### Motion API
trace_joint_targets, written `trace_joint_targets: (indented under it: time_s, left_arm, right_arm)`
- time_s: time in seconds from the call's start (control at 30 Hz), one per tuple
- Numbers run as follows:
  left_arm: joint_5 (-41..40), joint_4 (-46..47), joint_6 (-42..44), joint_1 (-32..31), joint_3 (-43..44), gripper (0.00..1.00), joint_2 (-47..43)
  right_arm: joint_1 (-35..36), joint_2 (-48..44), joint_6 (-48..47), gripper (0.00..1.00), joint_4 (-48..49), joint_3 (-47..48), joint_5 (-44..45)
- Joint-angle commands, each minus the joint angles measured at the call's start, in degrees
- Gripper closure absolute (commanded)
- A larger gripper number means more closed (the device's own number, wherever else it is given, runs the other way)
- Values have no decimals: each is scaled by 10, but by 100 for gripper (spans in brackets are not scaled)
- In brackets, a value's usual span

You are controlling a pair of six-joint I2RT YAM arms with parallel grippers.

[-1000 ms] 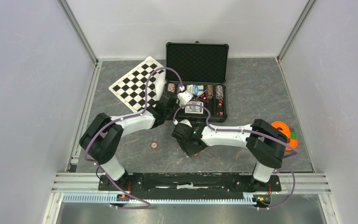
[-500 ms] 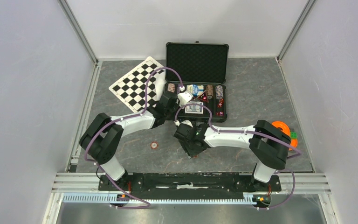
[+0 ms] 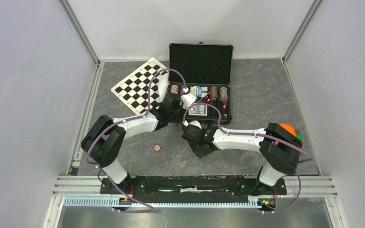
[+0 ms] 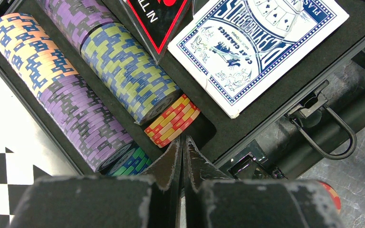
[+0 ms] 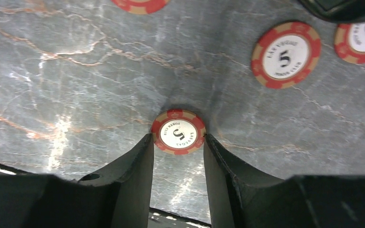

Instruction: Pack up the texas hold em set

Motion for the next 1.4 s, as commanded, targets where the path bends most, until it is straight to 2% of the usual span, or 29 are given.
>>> trace_joint_targets:
  time_s: [0.0,0.17,0.3,0.33,0.43,0.53,1.1,1.2,1.37]
  left_arm:
    - [13,8,-12,-3,21,94,7]
    - [15,8,-12,-3,21,94,8]
    - [16,8,-12,-3,22,94,8]
    - [16,8,-12,-3,21,94,7]
    - [17,8,-12,-3,22,94,8]
    - [19,7,-13,-3,23,94,9]
    - [21,6,-13,-3,24,94,10]
    - [20,6,-13,-3,24,94,10]
    - [20,6,-13,-3,24,94,10]
  right_arm:
    - [-5,-18,-5,57,-56,16,68]
    - [-6,-37,-4,57,-77,34,100]
    - [-20,-47,-19,56,-74,36,90]
    - [-23,-47,-21,55,-73,35,84]
    - [-24,-55,-27,31,-42,21,46]
    - [-27,-61,-28,27,4,1,-5]
    - [-31,25,-41,39,4,-17,-50]
    - [-31,27,-43,43,10,-15,-54]
    - [-31,28,-45,45,10,-11,-55]
